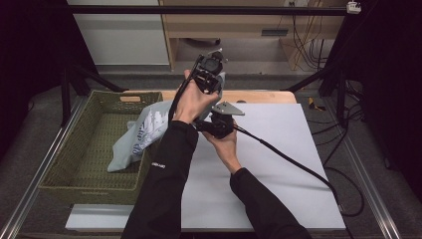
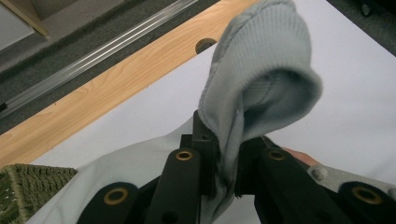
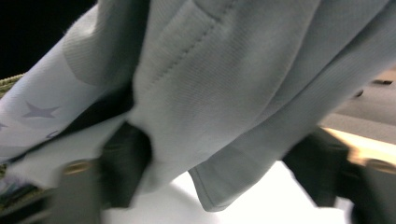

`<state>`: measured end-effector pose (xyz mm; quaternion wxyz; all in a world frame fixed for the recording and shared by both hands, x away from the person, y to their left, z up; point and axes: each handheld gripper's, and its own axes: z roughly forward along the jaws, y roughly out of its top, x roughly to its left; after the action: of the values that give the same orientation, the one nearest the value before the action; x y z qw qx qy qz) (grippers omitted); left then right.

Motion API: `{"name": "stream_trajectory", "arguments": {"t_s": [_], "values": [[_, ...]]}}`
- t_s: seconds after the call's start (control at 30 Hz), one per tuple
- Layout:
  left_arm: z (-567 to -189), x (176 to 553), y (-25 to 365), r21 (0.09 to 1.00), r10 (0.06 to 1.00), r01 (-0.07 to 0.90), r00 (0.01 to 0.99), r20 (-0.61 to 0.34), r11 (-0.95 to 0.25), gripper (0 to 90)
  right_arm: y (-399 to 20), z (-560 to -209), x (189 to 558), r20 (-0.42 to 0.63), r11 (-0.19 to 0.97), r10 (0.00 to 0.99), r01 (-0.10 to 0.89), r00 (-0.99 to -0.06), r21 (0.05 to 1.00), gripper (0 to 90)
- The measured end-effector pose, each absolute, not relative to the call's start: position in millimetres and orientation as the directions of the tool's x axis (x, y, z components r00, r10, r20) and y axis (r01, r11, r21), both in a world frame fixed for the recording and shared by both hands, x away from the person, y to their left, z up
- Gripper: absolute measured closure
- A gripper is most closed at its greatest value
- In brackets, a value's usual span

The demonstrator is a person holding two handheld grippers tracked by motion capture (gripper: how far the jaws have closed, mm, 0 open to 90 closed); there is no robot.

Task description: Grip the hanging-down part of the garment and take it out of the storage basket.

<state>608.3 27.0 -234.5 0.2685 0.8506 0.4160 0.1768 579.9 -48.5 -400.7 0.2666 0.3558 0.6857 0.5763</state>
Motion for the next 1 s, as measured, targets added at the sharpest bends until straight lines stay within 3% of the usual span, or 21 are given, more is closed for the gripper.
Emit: {"name": "stream_trajectory", "arguments": {"t_s": [0.1,0.13,0.17,0.23,0.7,1.0], "values": [[-236,608,26,0.598,0.804,0.617,0.589,0.080,-0.512,81.5,-49,-400,578,0.023,0.100,0.792,0.167,-0.611,0.981,62.4],[-236,608,26,0.596,0.803,0.616,0.590,0.084,-0.515,81.5,-49,-401,578,0.013,0.109,0.792,0.162,-0.610,0.981,68.0],[-236,608,26,0.595,0.804,0.617,0.589,0.085,-0.515,81.5,-49,-401,578,0.013,0.109,0.792,0.162,-0.610,0.981,68.0],[-237,609,27,0.593,0.804,0.619,0.589,0.083,-0.515,81.5,-50,-400,577,0.013,0.117,0.788,0.170,-0.615,0.978,79.9],[-232,607,27,0.610,0.806,0.611,0.587,0.077,-0.504,81.5,-73,-396,565,0.030,0.121,0.766,0.190,-0.642,0.974,84.1],[-226,604,30,0.612,0.811,0.609,0.578,0.094,-0.505,81.5,-95,-381,545,-0.001,0.120,0.758,0.139,-0.652,0.983,84.7]]}}
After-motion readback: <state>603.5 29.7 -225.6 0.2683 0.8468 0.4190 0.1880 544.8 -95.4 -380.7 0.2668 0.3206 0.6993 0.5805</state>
